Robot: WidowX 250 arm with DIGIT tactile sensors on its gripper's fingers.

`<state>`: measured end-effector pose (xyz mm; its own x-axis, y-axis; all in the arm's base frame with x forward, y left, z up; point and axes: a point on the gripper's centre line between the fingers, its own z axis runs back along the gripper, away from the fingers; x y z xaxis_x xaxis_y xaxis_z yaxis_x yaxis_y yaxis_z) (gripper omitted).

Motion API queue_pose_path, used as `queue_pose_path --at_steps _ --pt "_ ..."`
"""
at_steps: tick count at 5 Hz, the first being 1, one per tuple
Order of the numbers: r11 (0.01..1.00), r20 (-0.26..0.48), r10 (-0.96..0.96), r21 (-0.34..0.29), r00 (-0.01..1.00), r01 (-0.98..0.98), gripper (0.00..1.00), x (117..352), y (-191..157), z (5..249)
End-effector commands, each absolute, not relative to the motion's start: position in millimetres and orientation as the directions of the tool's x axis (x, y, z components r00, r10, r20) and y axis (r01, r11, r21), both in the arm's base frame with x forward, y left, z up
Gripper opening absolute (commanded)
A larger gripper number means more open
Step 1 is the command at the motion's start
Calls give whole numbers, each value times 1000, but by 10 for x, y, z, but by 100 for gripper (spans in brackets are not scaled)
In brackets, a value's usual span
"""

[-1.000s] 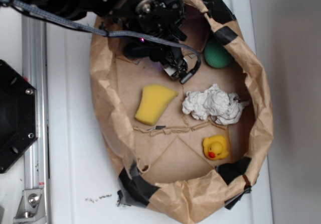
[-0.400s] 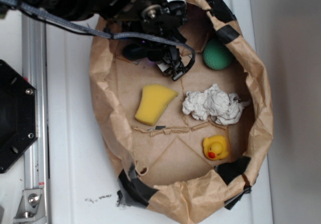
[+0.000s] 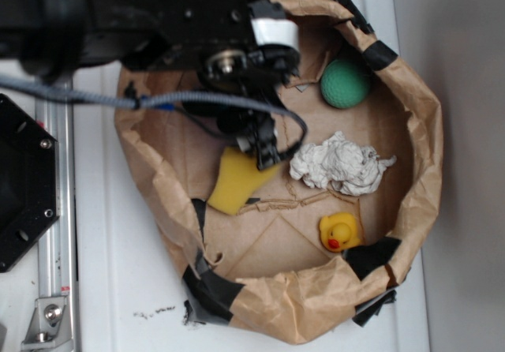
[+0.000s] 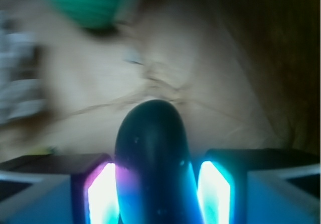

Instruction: Grab the plastic pickle.

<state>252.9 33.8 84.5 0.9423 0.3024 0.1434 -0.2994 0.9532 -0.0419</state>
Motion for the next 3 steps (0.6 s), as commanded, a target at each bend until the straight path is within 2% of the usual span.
queue_pose_path --at_steps 1,2,3 --pt "990 233 99 -124 968 -71 0 2637 235 1564" --pt "996 251 79 -66 965 -65 0 2645 232 1591" --pt "996 252 77 -62 965 -63 0 2638 264 1517"
